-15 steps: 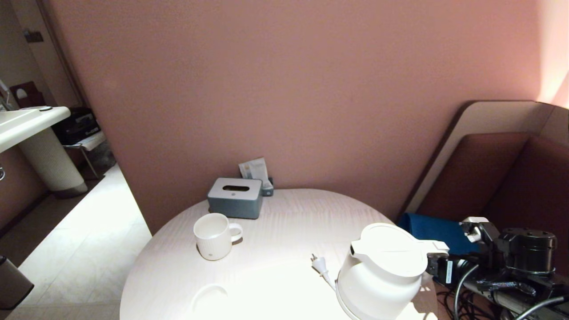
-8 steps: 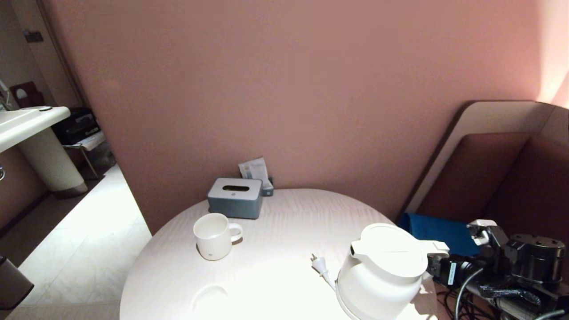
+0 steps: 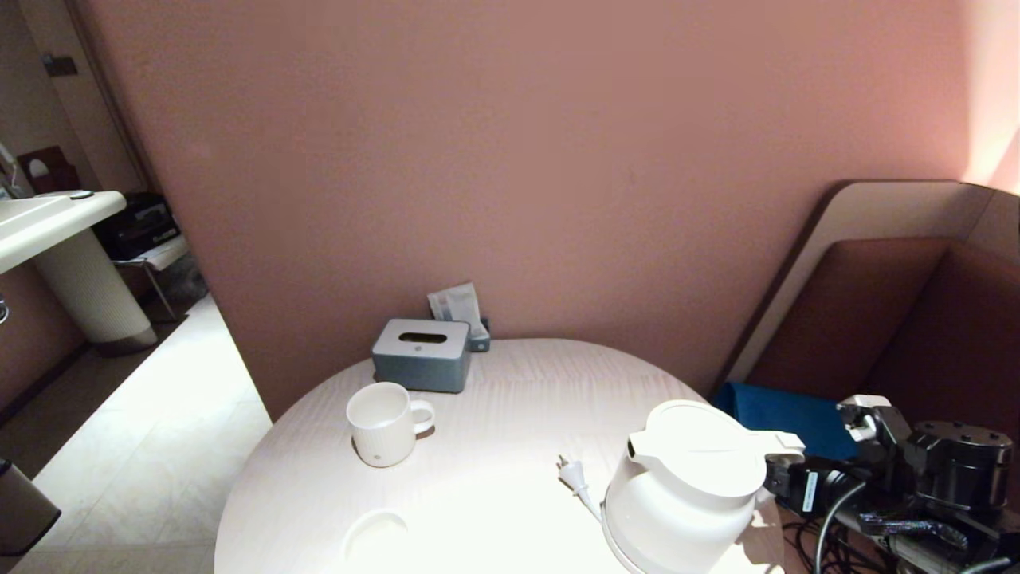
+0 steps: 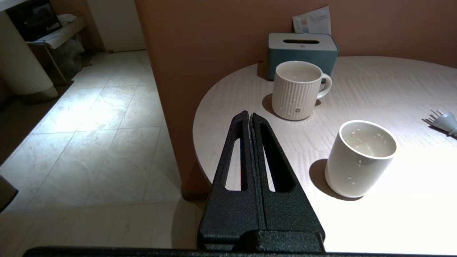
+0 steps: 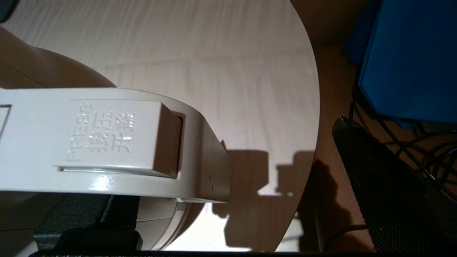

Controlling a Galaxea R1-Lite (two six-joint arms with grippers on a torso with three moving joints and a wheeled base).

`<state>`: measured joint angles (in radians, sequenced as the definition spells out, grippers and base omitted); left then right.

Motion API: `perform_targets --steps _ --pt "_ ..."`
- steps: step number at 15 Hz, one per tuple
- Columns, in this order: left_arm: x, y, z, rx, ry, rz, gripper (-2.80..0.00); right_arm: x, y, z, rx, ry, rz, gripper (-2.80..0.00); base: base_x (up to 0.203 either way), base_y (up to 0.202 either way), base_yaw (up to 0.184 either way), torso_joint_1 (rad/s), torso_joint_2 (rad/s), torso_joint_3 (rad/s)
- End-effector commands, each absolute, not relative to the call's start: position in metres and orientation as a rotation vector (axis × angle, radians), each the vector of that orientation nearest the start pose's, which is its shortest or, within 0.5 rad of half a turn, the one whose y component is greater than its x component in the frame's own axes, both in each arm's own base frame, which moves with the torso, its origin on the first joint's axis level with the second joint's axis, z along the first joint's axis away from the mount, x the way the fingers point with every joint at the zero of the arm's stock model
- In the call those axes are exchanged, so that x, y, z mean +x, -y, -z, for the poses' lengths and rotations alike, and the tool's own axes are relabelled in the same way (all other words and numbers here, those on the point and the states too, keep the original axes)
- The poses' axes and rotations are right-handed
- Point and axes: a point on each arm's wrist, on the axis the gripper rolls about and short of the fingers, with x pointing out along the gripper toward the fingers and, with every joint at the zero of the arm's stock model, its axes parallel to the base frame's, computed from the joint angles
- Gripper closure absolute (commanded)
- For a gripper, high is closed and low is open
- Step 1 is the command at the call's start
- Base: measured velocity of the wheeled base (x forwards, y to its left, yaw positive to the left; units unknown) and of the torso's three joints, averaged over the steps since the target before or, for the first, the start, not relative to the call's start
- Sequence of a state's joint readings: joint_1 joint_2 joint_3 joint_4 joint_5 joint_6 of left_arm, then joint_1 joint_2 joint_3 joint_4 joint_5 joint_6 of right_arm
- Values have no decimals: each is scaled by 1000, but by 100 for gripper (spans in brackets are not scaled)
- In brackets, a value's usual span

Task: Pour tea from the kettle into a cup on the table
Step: Pick up the kettle

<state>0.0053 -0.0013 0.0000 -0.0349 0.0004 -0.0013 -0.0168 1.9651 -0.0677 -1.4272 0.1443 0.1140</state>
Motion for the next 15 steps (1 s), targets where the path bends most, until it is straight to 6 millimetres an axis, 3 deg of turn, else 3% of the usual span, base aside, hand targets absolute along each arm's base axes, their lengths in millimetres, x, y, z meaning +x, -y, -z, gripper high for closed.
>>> perform_targets --steps 1,15 --pt "-23 0 -79 -1 35 -8 0 223 1 -42 150 -461 -100 -280 0 0 0 0 0 0" --pt "-23 0 -79 -1 35 -6 0 224 0 -41 145 -445 -105 -280 0 0 0 0 0 0"
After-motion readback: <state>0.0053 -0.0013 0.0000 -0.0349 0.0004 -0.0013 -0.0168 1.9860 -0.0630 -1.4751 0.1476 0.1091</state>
